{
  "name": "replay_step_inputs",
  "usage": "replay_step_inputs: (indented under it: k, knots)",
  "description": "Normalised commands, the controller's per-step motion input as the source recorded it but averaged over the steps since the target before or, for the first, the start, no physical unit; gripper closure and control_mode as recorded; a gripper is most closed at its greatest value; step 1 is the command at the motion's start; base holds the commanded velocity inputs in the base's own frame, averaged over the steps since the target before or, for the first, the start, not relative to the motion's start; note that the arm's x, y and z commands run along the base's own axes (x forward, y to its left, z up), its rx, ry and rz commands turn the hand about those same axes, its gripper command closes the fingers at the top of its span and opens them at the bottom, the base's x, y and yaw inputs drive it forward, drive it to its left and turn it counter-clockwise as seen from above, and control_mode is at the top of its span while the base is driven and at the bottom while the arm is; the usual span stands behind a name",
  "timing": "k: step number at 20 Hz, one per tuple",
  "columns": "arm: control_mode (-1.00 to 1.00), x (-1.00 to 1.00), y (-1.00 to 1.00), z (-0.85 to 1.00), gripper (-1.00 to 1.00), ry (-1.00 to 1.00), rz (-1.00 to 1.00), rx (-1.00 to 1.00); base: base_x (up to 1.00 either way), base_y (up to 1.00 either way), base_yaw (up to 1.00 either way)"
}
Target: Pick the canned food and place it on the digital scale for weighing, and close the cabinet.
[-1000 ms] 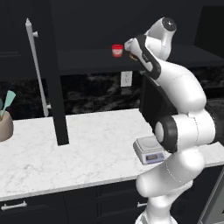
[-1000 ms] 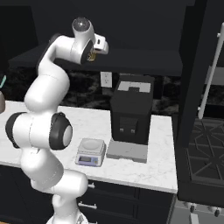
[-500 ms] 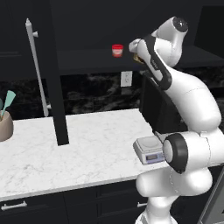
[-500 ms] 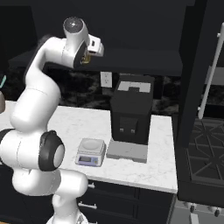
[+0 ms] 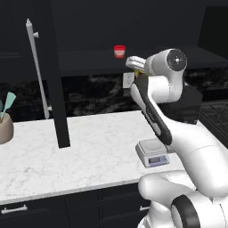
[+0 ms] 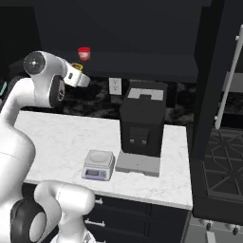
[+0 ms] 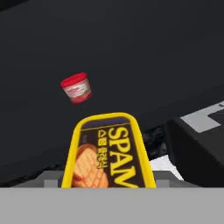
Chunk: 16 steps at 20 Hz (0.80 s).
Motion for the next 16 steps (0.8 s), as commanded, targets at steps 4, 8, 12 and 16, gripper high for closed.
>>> replay_step_inputs:
  k: [4,8,12,16]
  knots:
    - [-1.0,-0.79,0.49,-0.06,1.0,-0.01,-0.66,0.33,0.0,0.0,0.0]
    - [-1.0,-0.61,0.19,-0.01,1.0,0.05,-0.66,0.26,0.0,0.0,0.0]
    - [-1.0,-0.45,-0.06,0.0,1.0,0.26,-0.47,0.18,0.0,0.0,0.0]
    - [-1.0,-0.1,-0.33,-0.11,1.0,0.41,-0.33,0.31,0.0,0.0,0.0]
